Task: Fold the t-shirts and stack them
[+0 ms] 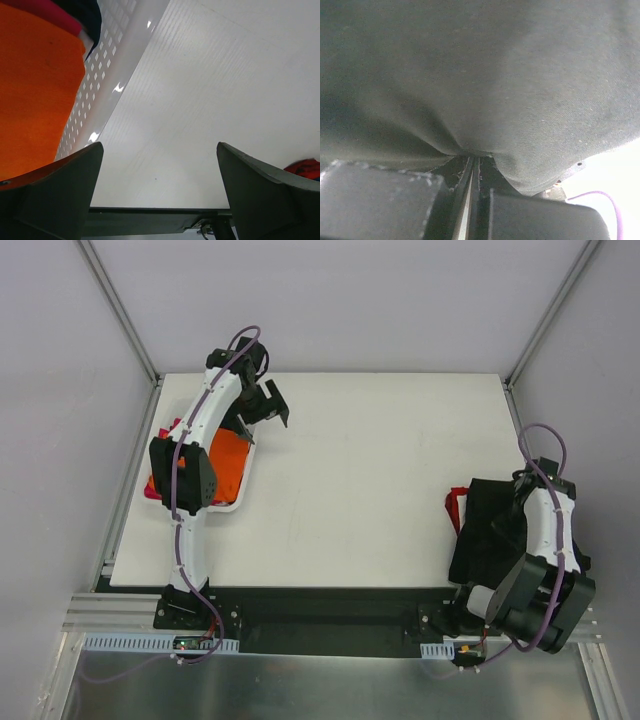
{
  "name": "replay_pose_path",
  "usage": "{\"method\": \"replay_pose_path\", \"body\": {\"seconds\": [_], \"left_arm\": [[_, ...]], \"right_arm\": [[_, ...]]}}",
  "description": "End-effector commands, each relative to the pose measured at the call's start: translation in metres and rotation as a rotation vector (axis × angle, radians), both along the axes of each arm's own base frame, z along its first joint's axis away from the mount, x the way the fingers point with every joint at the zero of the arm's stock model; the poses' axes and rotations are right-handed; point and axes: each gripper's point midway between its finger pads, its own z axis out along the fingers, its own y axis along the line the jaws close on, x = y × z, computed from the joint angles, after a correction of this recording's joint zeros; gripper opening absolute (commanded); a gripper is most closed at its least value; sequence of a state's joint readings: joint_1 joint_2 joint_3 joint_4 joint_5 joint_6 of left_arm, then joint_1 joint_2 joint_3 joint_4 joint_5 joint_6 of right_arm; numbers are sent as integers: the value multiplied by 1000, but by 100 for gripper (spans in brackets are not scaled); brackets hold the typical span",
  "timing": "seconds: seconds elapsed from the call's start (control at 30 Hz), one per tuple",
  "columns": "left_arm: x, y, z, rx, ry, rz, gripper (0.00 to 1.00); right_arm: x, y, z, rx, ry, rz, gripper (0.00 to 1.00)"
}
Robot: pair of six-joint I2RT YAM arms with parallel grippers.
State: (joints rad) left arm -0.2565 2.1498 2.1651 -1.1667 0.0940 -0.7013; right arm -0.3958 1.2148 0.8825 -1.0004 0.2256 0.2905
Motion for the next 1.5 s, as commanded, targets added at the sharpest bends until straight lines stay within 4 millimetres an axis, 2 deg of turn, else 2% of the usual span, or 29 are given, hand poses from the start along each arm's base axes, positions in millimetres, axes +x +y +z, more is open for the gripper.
{"method": "replay_pose_path", "body": {"seconds": [0.0,0.23,0.4,0.5,0.53,0.6,0.63,0.67,0.77,0.83,0.87,0.93,1.0,1.03,1.07,1.1,1.13,1.2,1.23,1.27,1.33,1.4,1.43,1.47], "left_arm": [[-4,2,5,34,2,-24,98],[-3,2,5,29,4,-21,98],[-2,0,3,21,10,-14,98],[-3,-2,3,14,14,-11,98],[-3,-2,2,13,18,-7,98],[-4,-4,3,14,16,-6,98],[-4,-5,3,13,17,-4,98],[-3,-2,6,28,4,3,98],[-2,5,21,85,-55,42,99],[0,22,27,164,-87,100,99],[0,27,32,185,-102,116,99],[-1,43,35,257,-109,143,99],[-1,53,38,305,-108,152,99],[-3,59,38,337,-103,156,99],[-2,63,38,349,-104,160,99],[-3,68,39,364,-104,166,98],[-2,74,41,385,-112,179,86],[-3,84,44,398,-118,215,65],[-3,88,46,405,-122,225,59],[-4,98,48,420,-125,248,59],[-7,108,51,439,-128,270,63],[-14,128,54,480,-122,300,89],[-17,135,54,489,-110,311,98],[-24,143,51,499,-85,321,99]], "right_arm": [[-11,-7,5,-6,26,-23,1],[-11,-9,7,0,10,-33,1],[0,-2,6,51,-42,26,1],[10,0,16,60,-104,51,2],[14,2,20,64,-134,62,4],[25,13,23,113,-200,92,15],[30,19,25,141,-234,110,23],[43,30,28,194,-291,153,37],[62,52,35,268,-329,274,48],[79,61,48,294,-374,352,49],[86,72,49,341,-377,393,49],[103,79,66,362,-426,450,49],[117,91,77,401,-476,495,43],[122,94,81,408,-496,507,31],[129,98,89,413,-526,521,23],[133,100,88,420,-518,519,16],[135,100,88,421,-514,518,7],[139,105,89,438,-500,537,3],[140,106,84,447,-477,544,2],[138,109,82,448,-454,554,2],[141,112,78,459,-433,560,2],[145,116,77,474,-426,561,2],[147,120,73,487,-411,570,2],[148,122,72,490,-403,574,3]]}}
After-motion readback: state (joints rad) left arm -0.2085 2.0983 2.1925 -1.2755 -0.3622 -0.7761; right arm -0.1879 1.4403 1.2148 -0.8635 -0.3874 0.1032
